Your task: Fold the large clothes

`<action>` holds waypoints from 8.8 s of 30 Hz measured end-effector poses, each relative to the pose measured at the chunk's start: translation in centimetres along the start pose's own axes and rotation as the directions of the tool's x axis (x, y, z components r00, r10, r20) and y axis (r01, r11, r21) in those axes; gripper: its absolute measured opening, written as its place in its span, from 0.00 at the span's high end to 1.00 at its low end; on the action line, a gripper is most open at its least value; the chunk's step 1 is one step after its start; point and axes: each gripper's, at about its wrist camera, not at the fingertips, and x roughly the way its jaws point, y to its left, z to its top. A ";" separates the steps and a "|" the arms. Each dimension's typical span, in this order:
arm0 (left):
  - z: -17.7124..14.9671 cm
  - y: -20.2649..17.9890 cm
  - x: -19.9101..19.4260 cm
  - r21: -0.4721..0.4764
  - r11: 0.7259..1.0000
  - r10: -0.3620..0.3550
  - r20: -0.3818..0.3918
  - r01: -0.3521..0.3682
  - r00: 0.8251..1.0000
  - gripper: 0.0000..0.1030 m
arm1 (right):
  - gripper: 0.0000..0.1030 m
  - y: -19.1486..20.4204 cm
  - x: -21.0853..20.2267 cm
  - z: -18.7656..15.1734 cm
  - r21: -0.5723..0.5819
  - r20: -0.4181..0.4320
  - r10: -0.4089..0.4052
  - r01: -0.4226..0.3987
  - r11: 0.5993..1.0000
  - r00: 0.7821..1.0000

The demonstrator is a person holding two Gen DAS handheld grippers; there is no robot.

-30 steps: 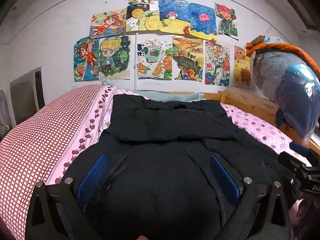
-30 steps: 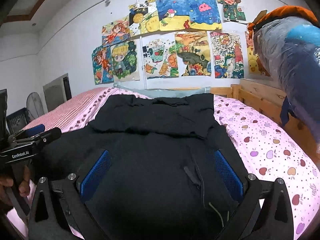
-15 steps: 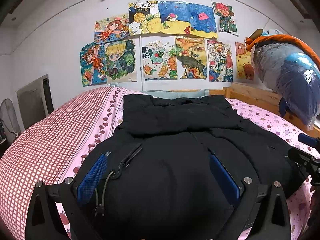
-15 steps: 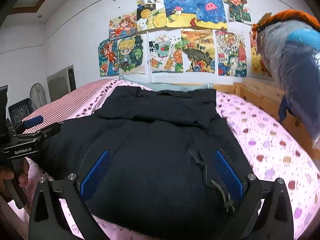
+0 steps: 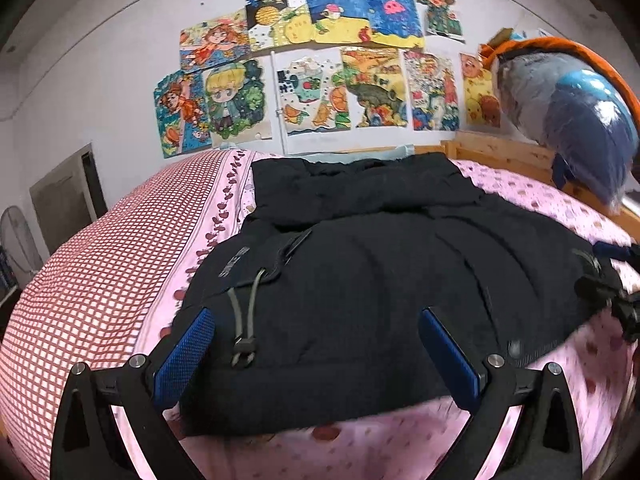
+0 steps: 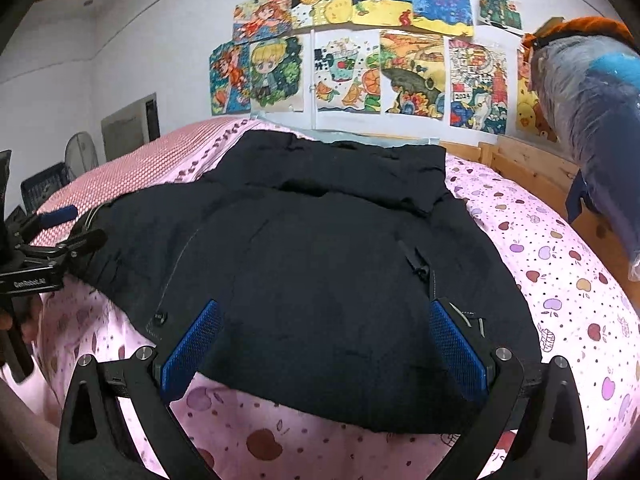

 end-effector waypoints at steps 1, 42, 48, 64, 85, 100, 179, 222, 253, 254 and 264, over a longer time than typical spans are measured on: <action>-0.3 0.3 -0.2 0.012 1.000 -0.012 -0.002 0.012 1.000 0.00 | 0.02 0.1 -0.1 -0.1 -0.012 -0.004 0.009 -0.009 1.000 1.000; -3.9 0.2 -0.1 0.333 0.942 0.039 -0.017 -0.031 0.999 0.00 | 0.02 -1.3 1.1 7.1 -0.129 -0.194 -0.059 0.034 0.991 0.979; -2.8 -1.5 -0.1 0.379 0.924 0.058 0.016 -0.059 0.998 0.00 | 0.02 -2.9 3.1 11.9 -0.071 -0.268 0.001 -0.021 0.997 0.963; 4.8 -2.9 0.3 0.403 0.869 0.204 0.239 -0.288 0.949 0.35 | 0.02 -2.8 2.4 15.2 -0.168 -0.067 -0.175 0.161 0.972 0.982; 13.8 0.8 4.7 0.343 0.934 0.070 0.083 -0.094 0.994 0.43 | 0.02 0.3 1.8 12.8 -0.351 -0.075 -0.051 0.022 0.936 0.996; 12.2 -0.3 3.9 0.392 0.914 0.071 0.088 -0.100 0.994 0.43 | 0.47 2.8 2.3 5.2 -0.365 -0.183 -0.164 0.088 0.927 0.969; 24.9 3.0 36.2 0.195 0.978 0.106 -0.155 -0.075 0.982 0.91 | 0.88 -4.1 33.9 26.6 -0.132 0.016 -0.180 0.181 0.975 0.983; 21.9 0.4 33.6 0.086 0.986 -0.132 -0.142 0.145 0.981 0.03 | 0.08 -6.2 32.4 23.2 -0.067 -0.127 0.127 -0.136 0.988 0.984; 21.0 2.2 39.9 -0.004 0.994 -0.106 -0.291 0.109 0.951 0.00 | 0.06 -10.2 42.5 22.6 0.118 -0.232 0.066 -0.039 0.992 0.970; 21.0 2.2 39.9 -0.003 0.994 -0.105 -0.290 0.109 0.951 0.00 | 0.06 -10.2 42.5 22.5 0.119 -0.230 0.066 -0.039 0.992 0.971; 20.7 2.2 40.0 -0.004 0.993 -0.112 -0.284 0.116 0.952 0.00 | 0.06 -10.2 42.4 22.1 0.132 -0.208 0.071 -0.043 0.990 0.975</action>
